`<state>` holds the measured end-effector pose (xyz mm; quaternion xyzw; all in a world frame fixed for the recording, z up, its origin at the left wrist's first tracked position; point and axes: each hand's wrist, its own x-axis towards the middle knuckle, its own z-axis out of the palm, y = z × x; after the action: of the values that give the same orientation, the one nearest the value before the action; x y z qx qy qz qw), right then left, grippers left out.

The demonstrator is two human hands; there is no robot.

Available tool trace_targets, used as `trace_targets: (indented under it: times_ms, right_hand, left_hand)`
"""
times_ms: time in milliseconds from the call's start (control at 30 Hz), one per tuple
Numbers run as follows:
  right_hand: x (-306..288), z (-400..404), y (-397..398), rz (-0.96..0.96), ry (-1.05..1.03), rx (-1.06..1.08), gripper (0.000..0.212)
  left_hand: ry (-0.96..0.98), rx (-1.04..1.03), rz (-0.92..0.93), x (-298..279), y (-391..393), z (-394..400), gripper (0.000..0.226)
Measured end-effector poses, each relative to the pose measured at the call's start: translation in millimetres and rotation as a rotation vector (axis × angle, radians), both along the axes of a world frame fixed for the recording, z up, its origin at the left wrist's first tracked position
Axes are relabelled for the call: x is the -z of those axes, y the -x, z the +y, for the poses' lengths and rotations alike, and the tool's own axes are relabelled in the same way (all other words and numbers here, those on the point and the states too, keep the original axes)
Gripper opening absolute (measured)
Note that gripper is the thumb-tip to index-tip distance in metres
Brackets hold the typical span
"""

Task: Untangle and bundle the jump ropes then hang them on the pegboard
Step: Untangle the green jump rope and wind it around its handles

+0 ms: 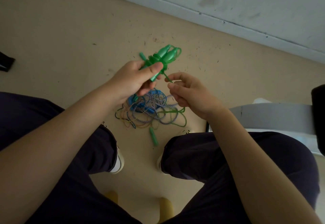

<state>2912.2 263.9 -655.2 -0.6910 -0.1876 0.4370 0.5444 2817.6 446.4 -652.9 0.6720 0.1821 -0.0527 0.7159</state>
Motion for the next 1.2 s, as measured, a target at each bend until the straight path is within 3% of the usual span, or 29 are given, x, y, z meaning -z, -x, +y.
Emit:
trace_targets:
  times_ms: [67,167,300,433,600,667,833,933,1100,1200]
  right_hand:
    - [0.3,2.0,1.8,-0.188,0.103,-0.012,0.006]
    - [-3.9,3.8,7.6,-0.393,0.211,-0.089,0.021]
    - [-15.8,6.2,14.8,-0.565,0.119,-0.089,0.026]
    - [-24.4,-0.1,3.0,-0.656,0.057,-0.025,0.02]
    - [-20.3,-4.7,-1.3,-0.76,0.07,-0.1,0.01]
    - [-16.9,-5.0,-1.6,-0.701,0.067,-0.087,0.005]
    - [-10.0,-4.4,-2.4,-0.364,0.115,-0.068,0.007]
    - [-11.4,-3.4,-2.9,-0.276,0.031,-0.055,0.02]
    - [-11.0,-0.9,-0.6,-0.125,-0.054,-0.001,0.007]
    - [-9.8,-0.9,0.8,-0.025,-0.101,0.014,0.012]
  left_hand:
    - [-0.092,-0.062,0.011,0.5,0.2,-0.7,0.035]
    - [-0.15,-0.205,0.04,0.8,-0.6,6.0,0.034]
    - [-0.186,-0.221,0.081,0.8,-2.3,16.3,0.033]
    - [-0.324,-0.069,0.139,9.0,-3.0,9.1,0.031]
    - [-0.332,0.404,0.312,7.8,2.9,1.6,0.038]
    - [-0.273,0.518,0.306,3.6,4.4,0.6,0.043]
    - [-0.292,0.631,0.251,-2.0,7.9,-0.4,0.03]
    - [-0.274,0.603,0.211,0.1,9.4,0.1,0.035]
    - [-0.23,0.54,0.118,2.8,7.5,4.4,0.052]
    - [-0.168,0.424,0.07,6.7,4.9,3.0,0.045]
